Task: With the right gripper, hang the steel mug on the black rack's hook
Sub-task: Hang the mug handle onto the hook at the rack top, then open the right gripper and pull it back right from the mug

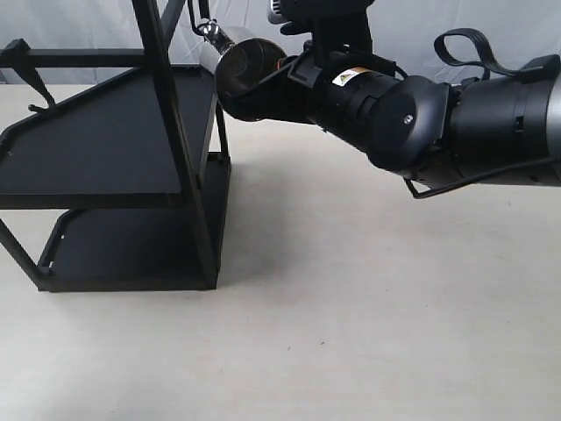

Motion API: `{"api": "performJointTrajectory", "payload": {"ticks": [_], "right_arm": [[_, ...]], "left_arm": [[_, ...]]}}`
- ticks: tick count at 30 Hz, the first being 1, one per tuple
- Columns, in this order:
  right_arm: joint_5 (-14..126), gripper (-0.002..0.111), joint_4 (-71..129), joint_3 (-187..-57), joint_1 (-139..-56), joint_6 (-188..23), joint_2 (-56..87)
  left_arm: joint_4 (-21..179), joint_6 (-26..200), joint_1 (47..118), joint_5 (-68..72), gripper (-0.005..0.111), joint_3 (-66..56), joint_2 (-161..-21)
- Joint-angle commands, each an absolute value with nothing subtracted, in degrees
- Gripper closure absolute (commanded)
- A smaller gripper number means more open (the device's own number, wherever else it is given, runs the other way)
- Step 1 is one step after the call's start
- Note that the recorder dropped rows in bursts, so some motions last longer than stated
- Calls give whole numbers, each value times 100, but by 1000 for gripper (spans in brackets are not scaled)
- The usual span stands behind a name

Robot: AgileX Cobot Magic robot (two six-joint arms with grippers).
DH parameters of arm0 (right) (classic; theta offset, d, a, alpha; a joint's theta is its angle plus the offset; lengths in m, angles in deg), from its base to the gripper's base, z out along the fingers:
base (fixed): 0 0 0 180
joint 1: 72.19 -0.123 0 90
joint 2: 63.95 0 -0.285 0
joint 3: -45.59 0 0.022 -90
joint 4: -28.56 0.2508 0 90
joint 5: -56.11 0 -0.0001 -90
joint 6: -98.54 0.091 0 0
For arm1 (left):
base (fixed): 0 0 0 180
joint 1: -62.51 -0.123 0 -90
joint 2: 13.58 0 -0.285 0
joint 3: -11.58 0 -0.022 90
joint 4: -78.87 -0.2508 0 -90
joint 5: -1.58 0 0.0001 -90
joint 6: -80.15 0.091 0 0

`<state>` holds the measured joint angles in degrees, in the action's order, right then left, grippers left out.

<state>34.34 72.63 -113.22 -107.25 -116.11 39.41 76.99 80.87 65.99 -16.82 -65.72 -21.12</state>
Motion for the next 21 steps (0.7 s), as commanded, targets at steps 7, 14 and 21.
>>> {"api": "performJointTrajectory", "payload": {"ticks": [7, 14, 21], "right_arm": [[3973, 79, 7144, -11354, -10765, -11695, 3954], [4144, 69, 7101, -11354, -10765, -11703, 3630], [4420, 54, 7101, -11354, -10765, -11703, 3398]], "left_arm": [[7669, 8065, 6612, -1635, 107, -6563, -2137], [7669, 8065, 6612, -1635, 107, -6563, -2137], [7669, 8065, 6612, -1635, 107, -6563, -2137]]}}
